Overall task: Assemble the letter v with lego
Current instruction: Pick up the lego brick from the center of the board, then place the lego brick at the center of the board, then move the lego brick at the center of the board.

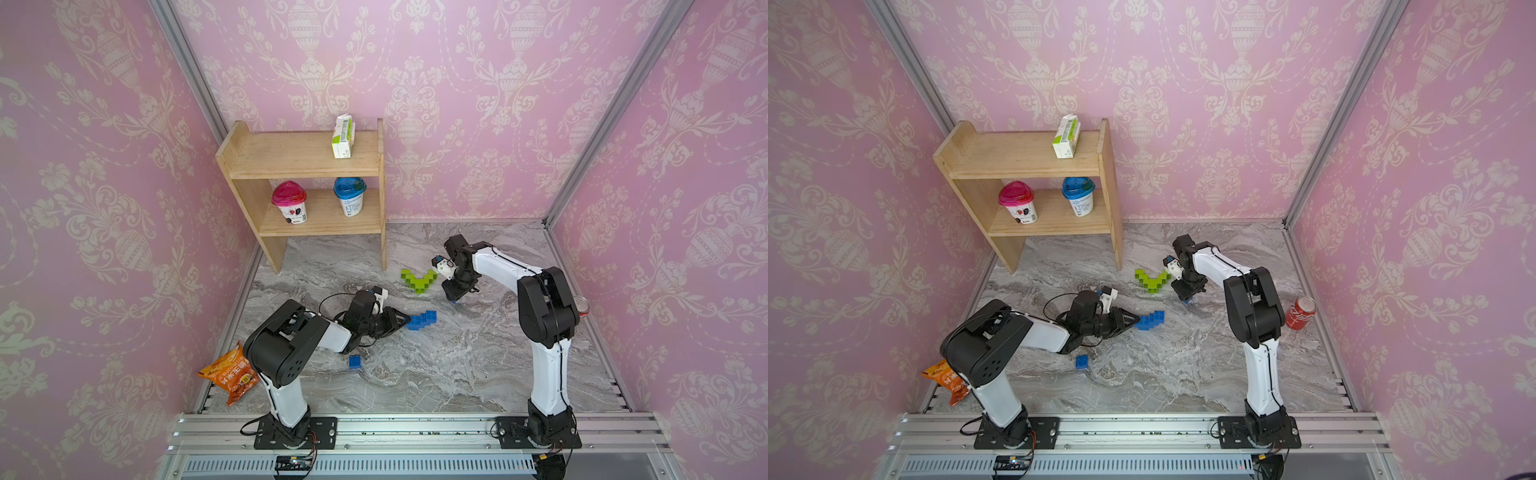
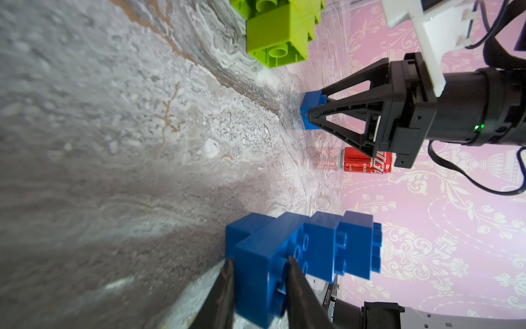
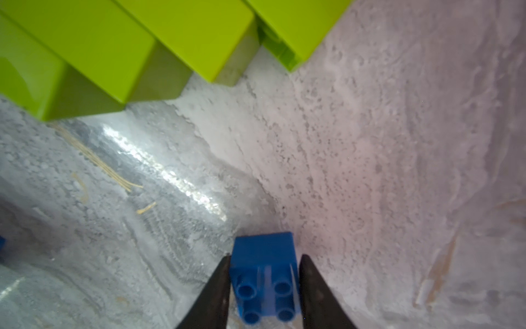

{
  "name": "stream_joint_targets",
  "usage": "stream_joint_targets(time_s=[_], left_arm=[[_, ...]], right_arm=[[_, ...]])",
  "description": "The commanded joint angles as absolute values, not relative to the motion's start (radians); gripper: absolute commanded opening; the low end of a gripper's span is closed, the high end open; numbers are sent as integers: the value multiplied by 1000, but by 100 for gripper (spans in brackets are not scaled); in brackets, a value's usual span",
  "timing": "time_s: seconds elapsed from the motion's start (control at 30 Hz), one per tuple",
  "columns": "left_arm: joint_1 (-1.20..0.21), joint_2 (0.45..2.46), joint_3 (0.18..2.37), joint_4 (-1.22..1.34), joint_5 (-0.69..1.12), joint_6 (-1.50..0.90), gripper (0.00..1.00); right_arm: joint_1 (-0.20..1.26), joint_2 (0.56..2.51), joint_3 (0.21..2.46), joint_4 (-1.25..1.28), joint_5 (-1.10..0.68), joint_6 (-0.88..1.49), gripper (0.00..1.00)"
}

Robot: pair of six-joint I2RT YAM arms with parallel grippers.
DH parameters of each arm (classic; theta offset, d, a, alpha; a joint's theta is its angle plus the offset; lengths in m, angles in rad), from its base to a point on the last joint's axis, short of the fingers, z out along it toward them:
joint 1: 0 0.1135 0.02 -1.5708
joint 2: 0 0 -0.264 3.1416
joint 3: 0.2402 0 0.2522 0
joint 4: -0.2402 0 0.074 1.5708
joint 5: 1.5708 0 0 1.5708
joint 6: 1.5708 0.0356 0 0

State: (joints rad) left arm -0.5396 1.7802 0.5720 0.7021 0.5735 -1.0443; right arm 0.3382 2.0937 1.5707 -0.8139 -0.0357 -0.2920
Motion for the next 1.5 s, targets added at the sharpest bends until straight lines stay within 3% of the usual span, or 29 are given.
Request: stream_joint_targets(time_s=[0.0,0.17,0.3,0.57,0.73,0.87,1.0,1.27,1.33,1.47], left_arm=[[-532,1763,579,653,574,-1015,30],[-530,1760,576,658,572,-1011,30],[-529,1758,573,661,562,-1010,30],[-529,1755,571,674,566,-1009,30],[-529,1773,571,695,570,-1012,30],[-531,1788,556,733,572,-1028,30],[-529,1792,553,727,569,-1018,30],[-527,1836,565,751,583,-1017,30],[-522,1845,572,755,587,-1017,30],[-507,1847,577,757,594,-1012,29]], right_arm=[[341,2062,1529,-816,-54,-255,32],[346,1979,1479,-833,-15,-146,28],[392,1822,1351,-838,59,73,23],[679,1486,963,-738,141,653,13],[895,1481,899,-648,212,867,10],[972,1533,882,-554,230,940,10],[998,1572,878,-526,226,967,26],[1093,1539,943,-556,289,986,75],[1135,1536,972,-520,295,985,80],[1180,1561,995,-375,262,1001,76]])
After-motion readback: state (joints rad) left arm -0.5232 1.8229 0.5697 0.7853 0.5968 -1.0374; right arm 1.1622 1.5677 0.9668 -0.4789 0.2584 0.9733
